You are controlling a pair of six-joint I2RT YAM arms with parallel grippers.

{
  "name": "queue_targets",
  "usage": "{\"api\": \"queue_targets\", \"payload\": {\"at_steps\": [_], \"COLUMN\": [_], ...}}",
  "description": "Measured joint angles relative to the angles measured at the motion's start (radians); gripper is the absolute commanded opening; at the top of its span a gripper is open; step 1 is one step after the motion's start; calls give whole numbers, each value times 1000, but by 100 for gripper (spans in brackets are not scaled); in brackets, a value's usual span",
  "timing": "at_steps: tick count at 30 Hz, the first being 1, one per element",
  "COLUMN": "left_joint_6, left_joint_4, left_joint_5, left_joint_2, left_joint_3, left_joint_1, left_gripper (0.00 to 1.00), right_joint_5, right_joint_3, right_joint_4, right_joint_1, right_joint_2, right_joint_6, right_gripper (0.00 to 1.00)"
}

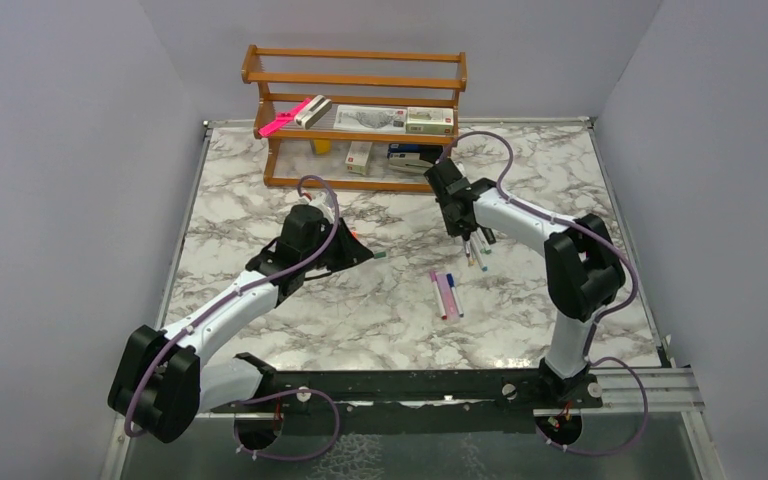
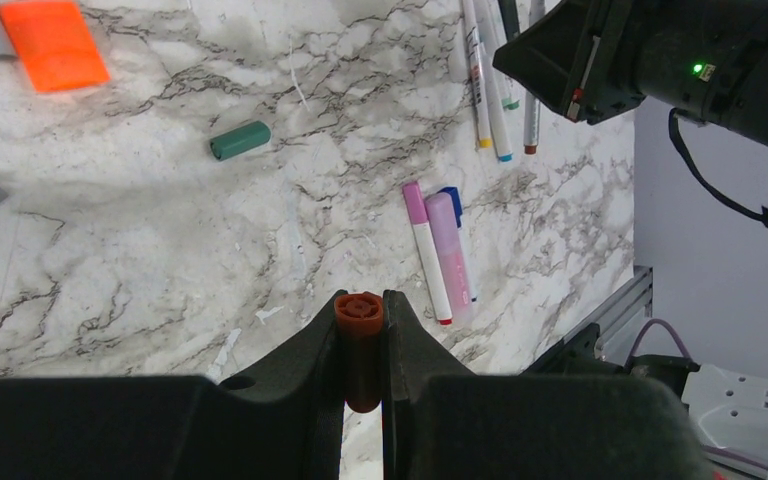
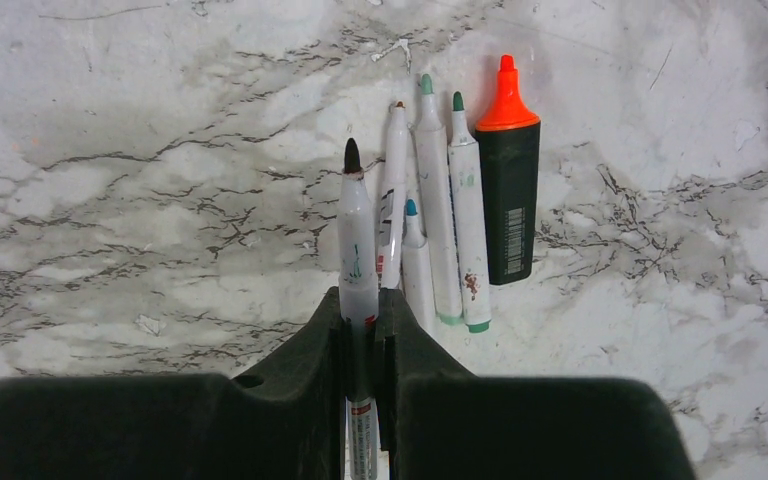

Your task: Open the pen caps

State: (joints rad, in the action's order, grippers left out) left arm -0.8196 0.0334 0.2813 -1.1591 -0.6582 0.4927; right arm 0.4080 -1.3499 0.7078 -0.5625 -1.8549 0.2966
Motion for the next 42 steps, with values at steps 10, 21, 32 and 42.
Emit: {"api": "queue_targets", "payload": {"at_steps": [10, 21, 32, 42], "left_joint_6": [6, 7, 7, 30], "left_joint_4": [7, 7, 7, 39], "left_joint_5": [0, 0, 0, -8], "left_joint_2": [0, -1, -5, -17], "left_joint_3": [12, 12, 12, -7], "left_joint_1": [0, 0, 0, 0], "left_gripper": [3, 4, 4, 7], "right_joint_5": [38, 48, 49, 22], "right_joint_3": [-3, -7, -7, -5], "right_joint_4": [-2, 0, 0, 23], "right_joint_1": [0, 0, 0, 0], "right_joint_2": [-81, -107, -107, -50], "right_joint_6": [-21, -22, -20, -2], "right_gripper": [6, 24, 28, 28]}}
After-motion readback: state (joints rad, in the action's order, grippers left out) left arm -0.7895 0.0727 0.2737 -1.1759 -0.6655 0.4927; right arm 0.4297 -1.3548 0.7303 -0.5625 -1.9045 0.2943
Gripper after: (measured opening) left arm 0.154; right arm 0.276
